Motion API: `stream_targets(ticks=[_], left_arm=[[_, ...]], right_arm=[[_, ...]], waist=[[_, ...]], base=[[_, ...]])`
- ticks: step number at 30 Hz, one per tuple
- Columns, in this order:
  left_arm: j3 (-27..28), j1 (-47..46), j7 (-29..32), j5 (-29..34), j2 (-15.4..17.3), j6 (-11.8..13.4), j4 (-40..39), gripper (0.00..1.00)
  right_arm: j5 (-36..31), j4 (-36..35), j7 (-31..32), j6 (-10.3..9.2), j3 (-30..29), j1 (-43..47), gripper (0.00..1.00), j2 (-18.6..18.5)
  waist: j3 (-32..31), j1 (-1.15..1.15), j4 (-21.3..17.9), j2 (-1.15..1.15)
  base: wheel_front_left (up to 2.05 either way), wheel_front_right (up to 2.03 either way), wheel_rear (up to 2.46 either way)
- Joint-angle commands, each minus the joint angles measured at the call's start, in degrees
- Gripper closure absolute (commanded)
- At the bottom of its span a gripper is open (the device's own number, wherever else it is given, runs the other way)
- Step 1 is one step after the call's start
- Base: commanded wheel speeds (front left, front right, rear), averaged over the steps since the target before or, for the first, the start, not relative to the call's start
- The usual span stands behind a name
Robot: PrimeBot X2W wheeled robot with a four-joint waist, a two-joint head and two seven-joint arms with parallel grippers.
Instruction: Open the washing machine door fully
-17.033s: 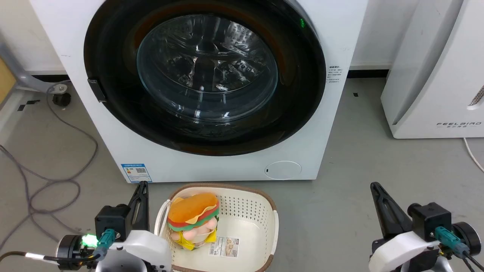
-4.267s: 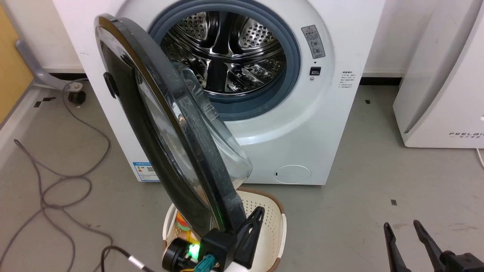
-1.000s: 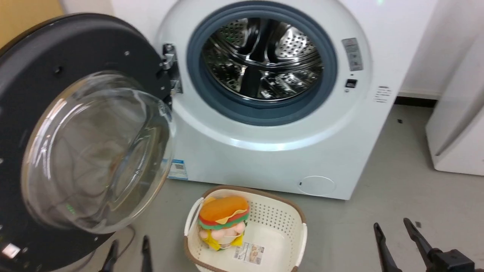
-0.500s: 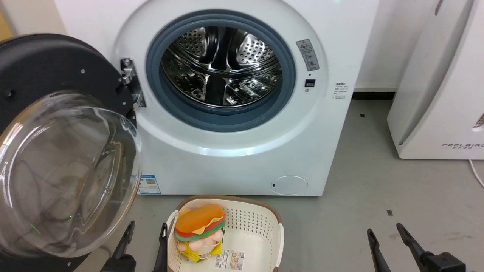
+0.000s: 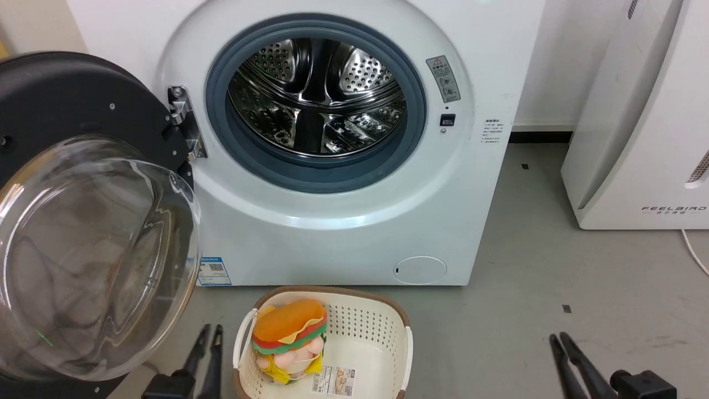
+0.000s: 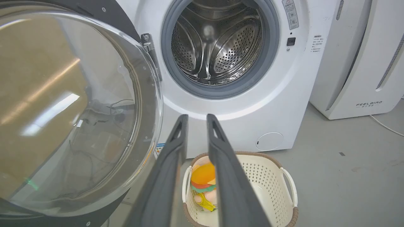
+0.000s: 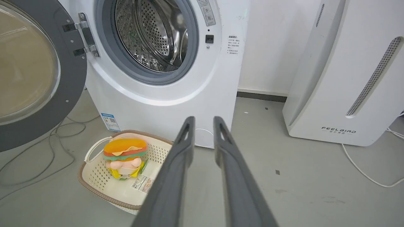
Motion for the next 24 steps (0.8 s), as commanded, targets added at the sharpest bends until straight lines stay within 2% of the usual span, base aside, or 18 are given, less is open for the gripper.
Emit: stream_targets(ticks=[1, 24], left_arm=[[0.19, -0.13, 0.06, 0.15, -0.19, -0.19, 0.09, 1.00], [3.41, -2.14, 1.22, 2.54, -3.28, -3.28, 1.42, 1.00]], right_arm=[[-0.03, 0.05, 0.04, 0.00, -0.01, -0.16, 1.00, 0.00], [-0.42, 0.88, 0.81, 0.01, 0.02, -2.69, 1.00, 0.04]], waist=[[0.03, 0.00, 0.00, 0.00], [0.74, 0.00, -0.18, 0.00]], base=[[0.00, 0.00, 0.00], [0.00, 0.00, 0.00]])
